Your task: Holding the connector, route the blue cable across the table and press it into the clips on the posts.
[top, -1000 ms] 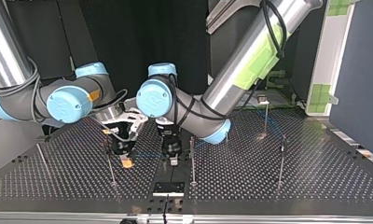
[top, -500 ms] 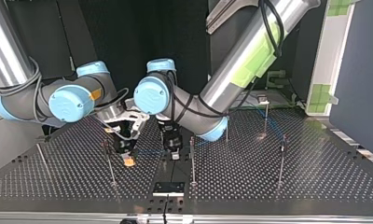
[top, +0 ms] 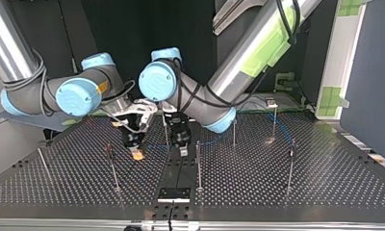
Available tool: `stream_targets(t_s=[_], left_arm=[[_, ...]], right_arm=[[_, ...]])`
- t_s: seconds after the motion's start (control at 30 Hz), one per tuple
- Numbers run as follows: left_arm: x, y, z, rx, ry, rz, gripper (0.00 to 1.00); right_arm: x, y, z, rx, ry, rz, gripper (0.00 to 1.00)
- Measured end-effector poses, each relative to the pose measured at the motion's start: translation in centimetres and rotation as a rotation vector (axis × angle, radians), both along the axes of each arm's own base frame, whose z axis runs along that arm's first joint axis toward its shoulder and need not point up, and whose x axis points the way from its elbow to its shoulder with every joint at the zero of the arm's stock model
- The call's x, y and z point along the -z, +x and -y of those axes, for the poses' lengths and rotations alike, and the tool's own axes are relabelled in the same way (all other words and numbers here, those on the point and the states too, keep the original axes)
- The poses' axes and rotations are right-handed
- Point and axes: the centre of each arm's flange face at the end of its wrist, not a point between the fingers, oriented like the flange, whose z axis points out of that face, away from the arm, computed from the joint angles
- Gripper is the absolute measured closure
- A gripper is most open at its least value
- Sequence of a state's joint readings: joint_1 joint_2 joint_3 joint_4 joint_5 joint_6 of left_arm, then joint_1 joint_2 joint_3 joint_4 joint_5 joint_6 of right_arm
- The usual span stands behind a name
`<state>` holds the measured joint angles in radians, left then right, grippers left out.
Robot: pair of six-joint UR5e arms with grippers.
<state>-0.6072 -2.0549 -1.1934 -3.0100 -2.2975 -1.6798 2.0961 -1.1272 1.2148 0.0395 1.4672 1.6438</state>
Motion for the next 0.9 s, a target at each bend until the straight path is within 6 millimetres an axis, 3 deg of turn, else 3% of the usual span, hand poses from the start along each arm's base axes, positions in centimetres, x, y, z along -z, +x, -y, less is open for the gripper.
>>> stream_targets(t_s=[0.37, 0.9], left_arm=[[3.4, -0.8, -0.3, 0.004, -0.019, 0.007, 1.0], [8.7, -2.9, -0.4, 0.022, -0.004, -0.017, 1.0]], right_arm=[[1.1, -0.5, -0.8, 0.001, 0.022, -0.015, 1.0], [6.0, -2.3, -1.7, 0.029, 0.1, -0.071, 1.0]])
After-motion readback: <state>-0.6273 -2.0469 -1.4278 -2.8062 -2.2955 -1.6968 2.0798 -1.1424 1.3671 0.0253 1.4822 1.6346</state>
